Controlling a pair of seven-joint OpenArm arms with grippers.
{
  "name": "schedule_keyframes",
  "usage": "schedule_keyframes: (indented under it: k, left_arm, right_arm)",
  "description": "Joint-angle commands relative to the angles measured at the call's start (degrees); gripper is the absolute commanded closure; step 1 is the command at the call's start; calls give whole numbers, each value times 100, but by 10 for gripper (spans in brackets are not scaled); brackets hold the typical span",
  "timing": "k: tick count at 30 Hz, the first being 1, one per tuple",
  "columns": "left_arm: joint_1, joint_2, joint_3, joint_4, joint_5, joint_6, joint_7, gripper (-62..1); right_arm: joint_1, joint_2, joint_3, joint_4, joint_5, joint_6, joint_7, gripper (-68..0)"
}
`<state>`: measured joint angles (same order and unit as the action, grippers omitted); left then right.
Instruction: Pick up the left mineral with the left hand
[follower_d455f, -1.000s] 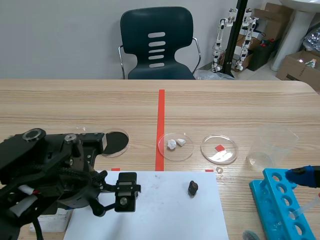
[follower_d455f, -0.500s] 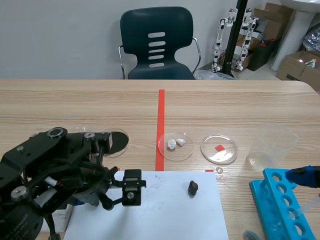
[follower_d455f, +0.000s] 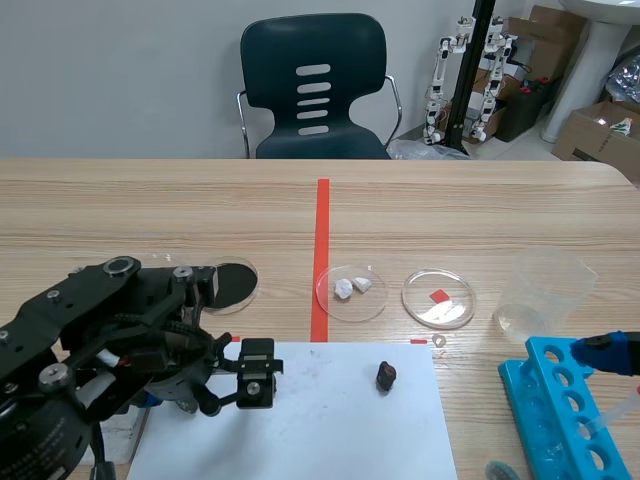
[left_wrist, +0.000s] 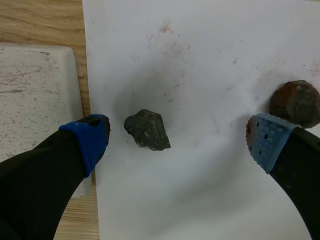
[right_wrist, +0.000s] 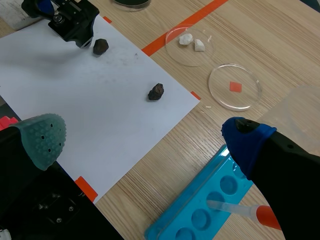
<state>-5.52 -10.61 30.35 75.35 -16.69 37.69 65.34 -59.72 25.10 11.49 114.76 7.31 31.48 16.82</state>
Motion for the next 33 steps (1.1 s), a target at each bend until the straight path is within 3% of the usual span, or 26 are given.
schedule_keyframes:
  k: [1,15,22,29,33]
  left_arm:
    - [-39,42,-13,26,28,15,9,-566]
    - [-35,42,-13,22,28,11,31,-565]
    - [-35,42,-13,22,26,9,50,-360]
    - [-37,42,-13,22,26,9,55,-219]
    - [-37,42,-13,22,26,9,68,-169]
  right_arm:
    - [-11,0,-20,79,63,-4,107,-679]
    - [-11,0,-20,79,63,-4,107,-679]
    - [-11,0,-20,79,63,-4,107,-679]
    - [-11,0,-20,79,63,-4,107,-679]
    - [-11,0,-20,79,63,-4,107,-679]
